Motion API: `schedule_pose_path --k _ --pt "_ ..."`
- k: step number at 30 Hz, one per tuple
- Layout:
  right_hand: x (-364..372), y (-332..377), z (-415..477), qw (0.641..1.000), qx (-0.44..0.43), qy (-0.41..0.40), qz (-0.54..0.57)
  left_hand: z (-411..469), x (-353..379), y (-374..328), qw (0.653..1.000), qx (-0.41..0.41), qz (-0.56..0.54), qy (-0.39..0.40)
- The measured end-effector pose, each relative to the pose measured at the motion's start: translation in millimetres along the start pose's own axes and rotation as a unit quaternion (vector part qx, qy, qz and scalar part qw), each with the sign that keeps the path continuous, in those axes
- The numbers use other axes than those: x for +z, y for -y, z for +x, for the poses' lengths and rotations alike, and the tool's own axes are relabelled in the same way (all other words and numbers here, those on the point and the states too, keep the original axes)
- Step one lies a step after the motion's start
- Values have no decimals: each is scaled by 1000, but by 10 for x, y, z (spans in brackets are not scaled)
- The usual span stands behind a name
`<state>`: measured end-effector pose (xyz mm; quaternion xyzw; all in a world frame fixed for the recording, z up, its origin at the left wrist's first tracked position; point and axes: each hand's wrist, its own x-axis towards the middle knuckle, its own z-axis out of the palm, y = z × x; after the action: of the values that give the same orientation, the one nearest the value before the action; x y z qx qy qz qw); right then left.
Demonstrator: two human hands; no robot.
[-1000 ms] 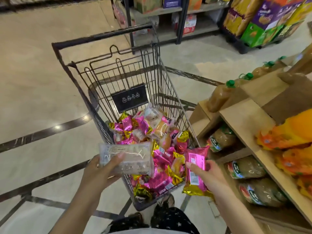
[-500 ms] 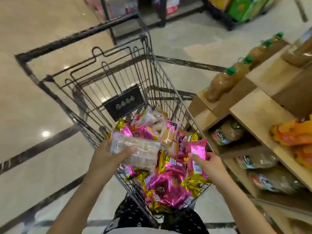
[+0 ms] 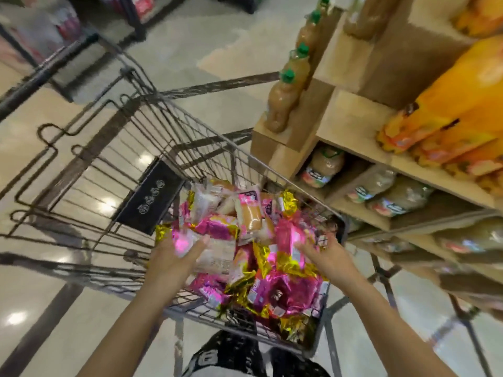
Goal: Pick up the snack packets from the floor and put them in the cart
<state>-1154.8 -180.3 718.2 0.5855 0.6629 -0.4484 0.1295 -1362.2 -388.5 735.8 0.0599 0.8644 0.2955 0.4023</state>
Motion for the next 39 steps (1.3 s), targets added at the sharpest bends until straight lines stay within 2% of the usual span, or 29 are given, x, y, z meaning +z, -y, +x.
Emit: schedule_pose_path --k 3,5,9,14,18,23,26,31,39 --pt "-73 -225 -178 999 20 -44 -21 -76 183 -117 995 64 81 -1" --pt "-112 -449 -321 997 35 -69 -14 -172 348 -192 977 135 165 17" --pt "-275 -915 -701 989 52 -132 -29 -408 773 -381 895 257 362 55" --pt "-446 -1675 -1278 973 95 -205 -43 -926 1405 -642 782 378 488 83" --pt "-493 -2370 -1828 962 126 -243 -17 -1524 1938 -691 717 448 523 109" --pt "-540 -3305 -2523 942 172 -289 20 -2367 2675 -460 643 492 568 150" --pt "-524 -3888 -2908 932 204 -298 36 -2824 3146 -259 606 503 588 182" --pt "-445 -4717 -3469 911 264 -306 77 -3510 3809 -45 566 518 601 224" --pt "-339 -5463 -4006 855 355 -338 172 -4230 4475 -12 460 569 639 237"
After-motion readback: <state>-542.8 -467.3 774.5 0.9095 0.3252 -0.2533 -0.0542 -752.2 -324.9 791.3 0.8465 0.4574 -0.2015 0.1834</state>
